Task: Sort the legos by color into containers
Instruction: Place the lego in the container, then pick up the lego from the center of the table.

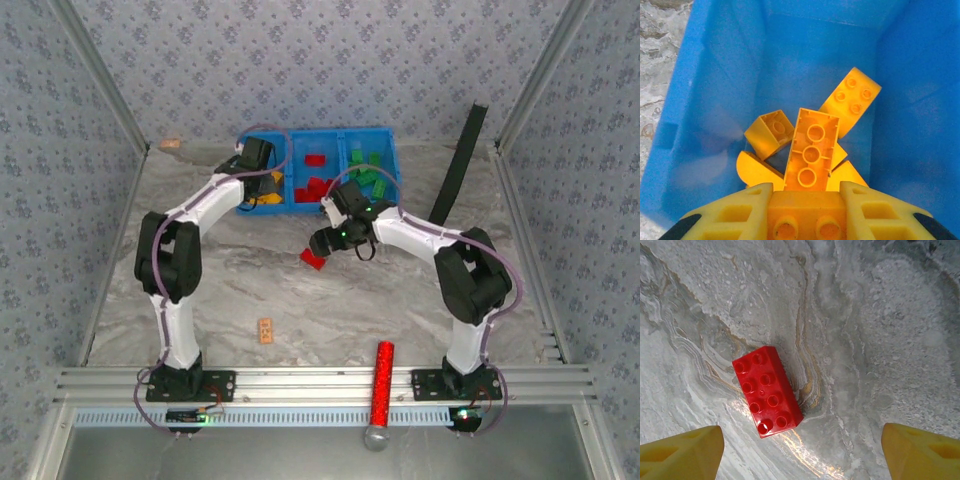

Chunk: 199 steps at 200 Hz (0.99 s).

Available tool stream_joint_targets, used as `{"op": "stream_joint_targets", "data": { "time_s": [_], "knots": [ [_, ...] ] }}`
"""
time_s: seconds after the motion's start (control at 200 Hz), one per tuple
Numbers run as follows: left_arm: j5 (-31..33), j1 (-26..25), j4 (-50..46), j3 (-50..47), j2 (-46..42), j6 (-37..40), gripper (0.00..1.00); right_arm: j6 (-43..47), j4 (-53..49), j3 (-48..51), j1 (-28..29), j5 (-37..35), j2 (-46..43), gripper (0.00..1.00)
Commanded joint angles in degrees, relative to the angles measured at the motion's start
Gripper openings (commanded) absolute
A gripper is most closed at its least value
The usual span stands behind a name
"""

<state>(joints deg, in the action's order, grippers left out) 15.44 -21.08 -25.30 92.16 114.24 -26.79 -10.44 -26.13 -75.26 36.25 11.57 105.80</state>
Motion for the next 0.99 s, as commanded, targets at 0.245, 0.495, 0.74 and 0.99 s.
{"op": "stream_joint_targets", "data": {
  "time_s": [0.245, 0.495, 0.74, 0.99],
  "knots": [
    [-2.48, 1.53, -1.29, 6.79, 6.24, 1.03, 0.33, 3.96, -0.78, -3.01, 2.60, 3.30, 4.32, 0.91],
    [-3.29, 1.75, -1.41, 8.69, 6.46, 1.82, 0.45, 5.94, -1.19, -3.64, 4.11, 2.24, 6.29, 0.94],
    [-3.75, 1.79, -1.95, 9.03, 3.61, 2.53, 0.49, 8.37, -2.57, -6.68, 5.09, -0.20, 9.13, 0.94],
    [-4.72, 1.75, -2.15, 6.46, -2.89, 3.14, 0.51, 9.91, -4.01, -8.77, 5.80, -1.99, 11.48, 0.83]
  ]
}}
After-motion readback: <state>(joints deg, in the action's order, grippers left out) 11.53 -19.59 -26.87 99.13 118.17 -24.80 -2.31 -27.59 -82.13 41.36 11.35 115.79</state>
